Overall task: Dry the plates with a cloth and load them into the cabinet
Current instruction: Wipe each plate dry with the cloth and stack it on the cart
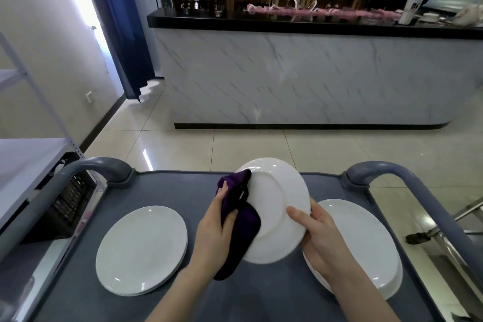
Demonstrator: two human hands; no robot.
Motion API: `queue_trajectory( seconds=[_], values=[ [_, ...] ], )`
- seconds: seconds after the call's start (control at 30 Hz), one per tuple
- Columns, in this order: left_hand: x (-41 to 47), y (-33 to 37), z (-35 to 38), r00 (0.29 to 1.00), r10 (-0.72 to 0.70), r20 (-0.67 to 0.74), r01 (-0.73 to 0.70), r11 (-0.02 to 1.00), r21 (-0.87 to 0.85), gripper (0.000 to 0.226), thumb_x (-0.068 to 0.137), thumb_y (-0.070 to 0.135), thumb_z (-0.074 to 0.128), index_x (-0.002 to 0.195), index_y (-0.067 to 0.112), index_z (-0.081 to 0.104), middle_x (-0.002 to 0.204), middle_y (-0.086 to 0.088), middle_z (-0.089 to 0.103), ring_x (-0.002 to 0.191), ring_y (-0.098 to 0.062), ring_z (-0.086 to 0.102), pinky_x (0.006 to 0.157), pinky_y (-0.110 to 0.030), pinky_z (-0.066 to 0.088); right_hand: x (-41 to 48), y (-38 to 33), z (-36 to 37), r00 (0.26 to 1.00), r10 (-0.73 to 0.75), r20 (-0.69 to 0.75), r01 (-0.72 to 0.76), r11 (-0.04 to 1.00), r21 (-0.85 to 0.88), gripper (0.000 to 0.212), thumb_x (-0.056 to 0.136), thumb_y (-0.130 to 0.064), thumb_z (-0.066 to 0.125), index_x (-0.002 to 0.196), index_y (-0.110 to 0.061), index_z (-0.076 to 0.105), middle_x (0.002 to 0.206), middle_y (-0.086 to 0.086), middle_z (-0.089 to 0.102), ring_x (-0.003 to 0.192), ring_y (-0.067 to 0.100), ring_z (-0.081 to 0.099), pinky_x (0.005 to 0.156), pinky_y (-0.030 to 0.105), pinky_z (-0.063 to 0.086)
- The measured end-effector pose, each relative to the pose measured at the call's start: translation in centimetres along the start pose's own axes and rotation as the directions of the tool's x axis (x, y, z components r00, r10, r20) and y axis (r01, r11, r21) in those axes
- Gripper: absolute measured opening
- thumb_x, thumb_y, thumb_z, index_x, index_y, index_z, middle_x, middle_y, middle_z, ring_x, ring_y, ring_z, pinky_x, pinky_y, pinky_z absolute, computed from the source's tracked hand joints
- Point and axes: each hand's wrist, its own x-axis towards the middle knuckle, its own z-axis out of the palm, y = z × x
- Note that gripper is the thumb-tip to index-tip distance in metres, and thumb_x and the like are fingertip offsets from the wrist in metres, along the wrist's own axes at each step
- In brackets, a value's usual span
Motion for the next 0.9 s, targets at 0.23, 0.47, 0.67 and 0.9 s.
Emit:
queue_trajectory(
  seconds=[0.23,0.47,0.67,0.9],
  values=[
    [-4.3,2.6,3.1,0.961,0.24,0.137,-0.246,0.969,0.025,0.072,0.086,0.014,0.056,0.143,0.051,0.03,0.154,0.031,0.028,0.144,0.008,0.018,0.118,-0.017,0.018,1.1,0.1,-0.7,0.995,-0.06,-0.075,0.062,0.998,0.024,0.032,0.084,-0.013,0.067,0.115,-0.009,0.069,0.119,0.02,0.069,0.108,0.033,0.068,0.077,0.035,0.059],
    [-3.9,1.7,3.8,0.965,0.103,0.24,-0.09,0.994,-0.061,0.068,0.096,0.009,0.049,0.144,0.052,0.027,0.153,0.028,0.033,0.14,0.009,0.028,0.114,-0.014,0.025,1.2,-1.5,-1.3,0.986,-0.132,-0.1,0.117,0.983,-0.145,0.035,0.082,-0.014,0.068,0.117,-0.012,0.067,0.112,0.012,0.074,0.103,0.028,0.071,0.074,0.033,0.059],
    [-4.0,-3.7,3.1,0.89,-0.237,0.389,0.262,0.965,-0.011,0.051,0.096,0.021,0.054,0.132,0.053,0.038,0.128,0.022,0.059,0.118,0.001,0.056,0.094,-0.01,0.04,0.8,-1.6,-0.5,0.969,-0.239,0.067,0.241,0.834,-0.496,0.032,0.092,-0.007,0.067,0.114,-0.028,0.07,0.113,-0.003,0.073,0.109,0.021,0.067,0.091,0.044,0.054],
    [0.0,-2.1,-4.0,0.823,-0.535,0.189,0.485,0.491,-0.723,0.033,0.103,0.041,0.042,0.115,0.017,0.062,0.112,-0.009,0.073,0.103,-0.032,0.07,0.081,-0.044,0.057,0.0,0.9,3.5,0.854,-0.211,0.475,0.517,0.258,-0.816,0.056,0.097,-0.009,0.056,0.128,-0.055,0.051,0.097,-0.042,0.062,0.089,-0.013,0.06,0.082,0.007,0.044]
  ],
)
